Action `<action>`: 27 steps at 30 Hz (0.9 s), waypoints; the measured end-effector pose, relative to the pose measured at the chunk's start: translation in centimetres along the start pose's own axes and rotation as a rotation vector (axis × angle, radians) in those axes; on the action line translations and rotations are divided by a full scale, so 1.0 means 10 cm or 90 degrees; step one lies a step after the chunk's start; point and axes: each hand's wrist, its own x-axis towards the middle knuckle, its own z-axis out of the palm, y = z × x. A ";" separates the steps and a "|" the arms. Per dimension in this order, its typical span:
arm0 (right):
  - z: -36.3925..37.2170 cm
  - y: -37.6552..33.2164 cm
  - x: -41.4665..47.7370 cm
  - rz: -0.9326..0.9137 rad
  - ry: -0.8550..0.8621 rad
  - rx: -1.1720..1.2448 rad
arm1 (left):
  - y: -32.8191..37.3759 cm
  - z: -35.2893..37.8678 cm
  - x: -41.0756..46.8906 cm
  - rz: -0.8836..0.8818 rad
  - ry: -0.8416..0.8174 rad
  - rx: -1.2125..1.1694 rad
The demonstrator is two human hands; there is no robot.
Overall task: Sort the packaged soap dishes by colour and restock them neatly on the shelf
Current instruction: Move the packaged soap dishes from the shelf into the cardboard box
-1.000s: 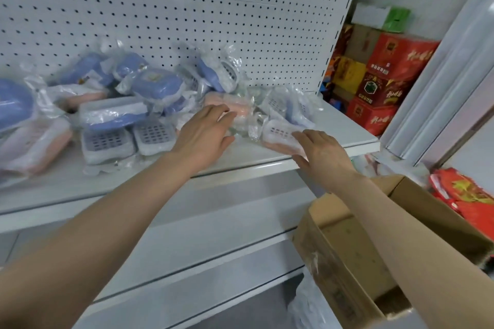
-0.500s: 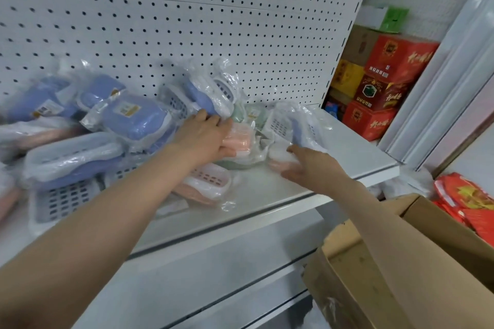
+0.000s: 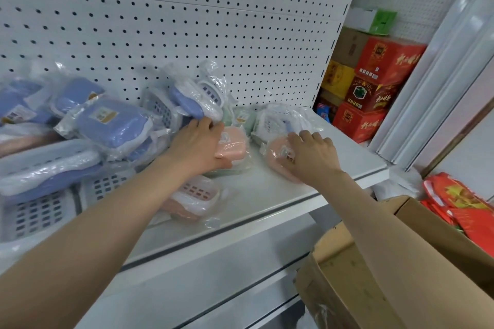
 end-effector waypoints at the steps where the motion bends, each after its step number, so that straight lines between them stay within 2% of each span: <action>1: 0.03 -0.02 -0.01 0.004 -0.026 -0.015 | 0.00 0.01 -0.01 0.004 0.007 0.001; 4: 0.09 -0.05 -0.04 0.020 -0.052 -0.020 | 0.01 0.03 -0.02 0.008 0.024 0.003; 7: 0.06 -0.05 -0.05 0.001 -0.021 -0.019 | 0.02 -0.01 -0.04 0.011 0.046 -0.002; 15: -0.18 0.10 -0.17 0.004 0.088 0.117 | 0.27 -0.31 -0.33 -0.021 0.173 -0.009; 21: -0.25 0.18 -0.54 -0.032 0.156 0.235 | 0.63 -0.40 -0.89 -0.097 0.243 -0.013; 27: -0.26 0.13 -1.20 -0.080 0.197 0.335 | 0.98 -0.30 -1.79 -0.197 0.264 -0.023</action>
